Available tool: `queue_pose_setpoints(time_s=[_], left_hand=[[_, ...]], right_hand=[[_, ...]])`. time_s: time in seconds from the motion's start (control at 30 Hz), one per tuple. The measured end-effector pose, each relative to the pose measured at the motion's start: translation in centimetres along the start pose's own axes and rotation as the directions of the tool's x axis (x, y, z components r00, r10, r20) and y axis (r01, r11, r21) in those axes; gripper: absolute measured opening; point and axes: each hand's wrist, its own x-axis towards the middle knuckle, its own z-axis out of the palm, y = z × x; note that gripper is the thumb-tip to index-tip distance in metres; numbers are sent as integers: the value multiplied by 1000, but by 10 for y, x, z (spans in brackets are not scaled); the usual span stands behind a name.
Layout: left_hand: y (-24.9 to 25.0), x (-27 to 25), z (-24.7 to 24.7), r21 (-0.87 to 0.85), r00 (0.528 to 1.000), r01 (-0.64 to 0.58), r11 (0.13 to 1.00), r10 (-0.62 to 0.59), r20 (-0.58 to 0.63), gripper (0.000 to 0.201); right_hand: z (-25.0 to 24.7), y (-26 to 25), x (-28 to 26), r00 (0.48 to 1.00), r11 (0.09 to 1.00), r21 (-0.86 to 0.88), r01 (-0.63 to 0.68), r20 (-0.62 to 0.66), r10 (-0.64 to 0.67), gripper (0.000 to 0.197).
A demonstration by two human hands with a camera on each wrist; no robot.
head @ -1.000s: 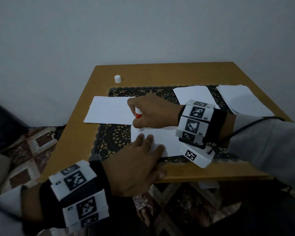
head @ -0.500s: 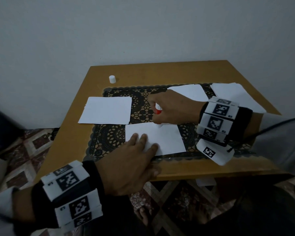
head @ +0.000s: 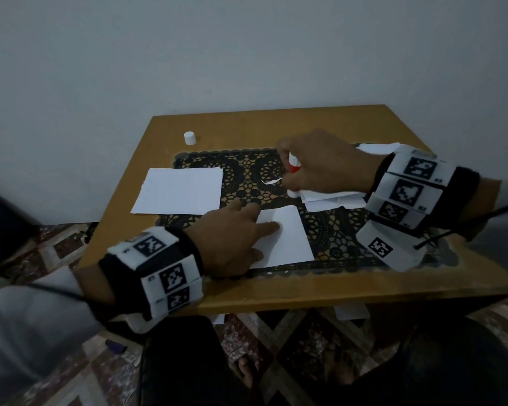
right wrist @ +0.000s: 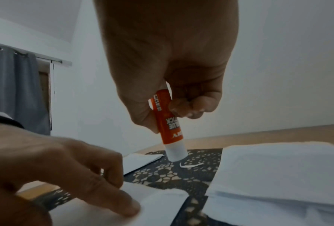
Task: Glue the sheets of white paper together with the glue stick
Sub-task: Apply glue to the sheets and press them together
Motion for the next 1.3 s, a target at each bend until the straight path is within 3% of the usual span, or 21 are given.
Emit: queue_pose_setpoints(time_s=[0.3, 0.77, 1.03, 1.17, 1.3], left_hand=[[-7, 15, -1, -84, 999, -40, 996, 42, 21, 68], [-9, 15, 2, -118, 999, -48, 992, 47, -9, 66], [-3, 24, -5, -179, 993, 10, 984, -31, -114, 52], [-8, 35, -12, -180, 995, 86, 980, -93, -30, 74], [-14, 44, -19, -250, 988, 152, 956, -139, 66, 82]], right_hand=[[26, 8, -17, 996, 979, 182, -93, 16, 91, 14], [25, -12, -45, 990, 979, 192, -70, 134, 44, 19], [24, -15, -66, 988, 979, 205, -10, 155, -22, 17], [14, -4, -64, 963, 965, 244, -92, 270, 24, 20], [-8, 8, -58, 983, 942, 310, -131, 161, 83, 20]])
